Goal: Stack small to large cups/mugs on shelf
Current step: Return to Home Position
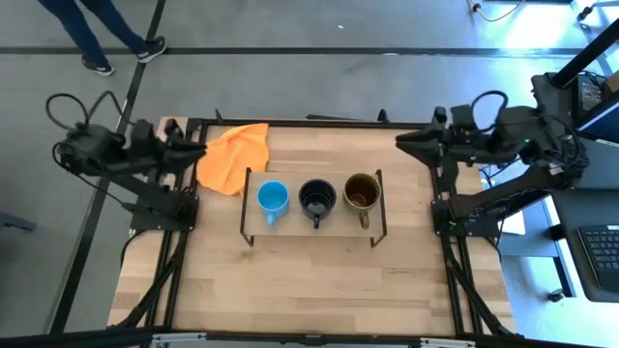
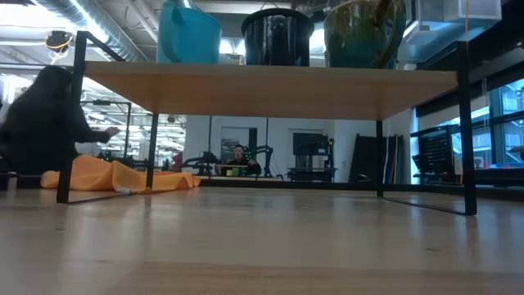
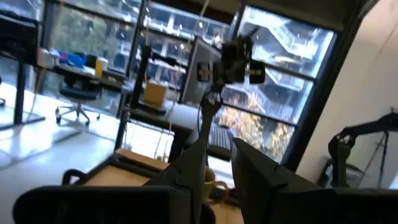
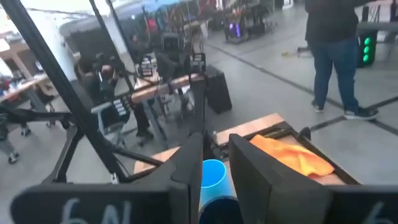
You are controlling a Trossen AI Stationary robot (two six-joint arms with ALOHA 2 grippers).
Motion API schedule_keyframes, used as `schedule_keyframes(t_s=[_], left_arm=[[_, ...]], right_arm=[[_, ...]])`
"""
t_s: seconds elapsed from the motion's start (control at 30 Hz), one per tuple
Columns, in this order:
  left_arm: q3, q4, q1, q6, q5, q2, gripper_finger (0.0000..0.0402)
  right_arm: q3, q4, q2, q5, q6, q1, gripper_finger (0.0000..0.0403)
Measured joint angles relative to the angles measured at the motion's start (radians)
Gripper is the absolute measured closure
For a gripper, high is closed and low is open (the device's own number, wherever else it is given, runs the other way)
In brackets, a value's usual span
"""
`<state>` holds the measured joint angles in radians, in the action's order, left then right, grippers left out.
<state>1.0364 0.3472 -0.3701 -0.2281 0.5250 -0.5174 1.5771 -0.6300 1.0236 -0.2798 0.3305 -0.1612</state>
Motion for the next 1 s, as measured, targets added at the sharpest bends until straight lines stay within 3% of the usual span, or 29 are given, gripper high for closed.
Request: schedule_keyframes(t_s=[0.33,0.57,0.7,1.0], left_arm=[[-0.191,0.004,0.000,0.058,0.101,0.312,0.0329],[-0.229,0.004,0.001,0.203,0.145,0.482,0.0329],[-0.215,0.018,0.001,0.272,0.206,0.512,0.0329],[-0.240,0.186,0.037,0.047,0.283,0.511,0.0329]], right_arm=[[-0.333,0.207,-0.228,-0.018,-0.021,-0.002,0.0322],[-0.397,0.224,-0.347,-0.053,-0.111,0.028,0.0322],[-0.419,0.219,-0.399,-0.052,-0.136,0.043,0.0322],[-0.474,0.145,-0.489,-0.106,-0.100,0.046,0.0322]])
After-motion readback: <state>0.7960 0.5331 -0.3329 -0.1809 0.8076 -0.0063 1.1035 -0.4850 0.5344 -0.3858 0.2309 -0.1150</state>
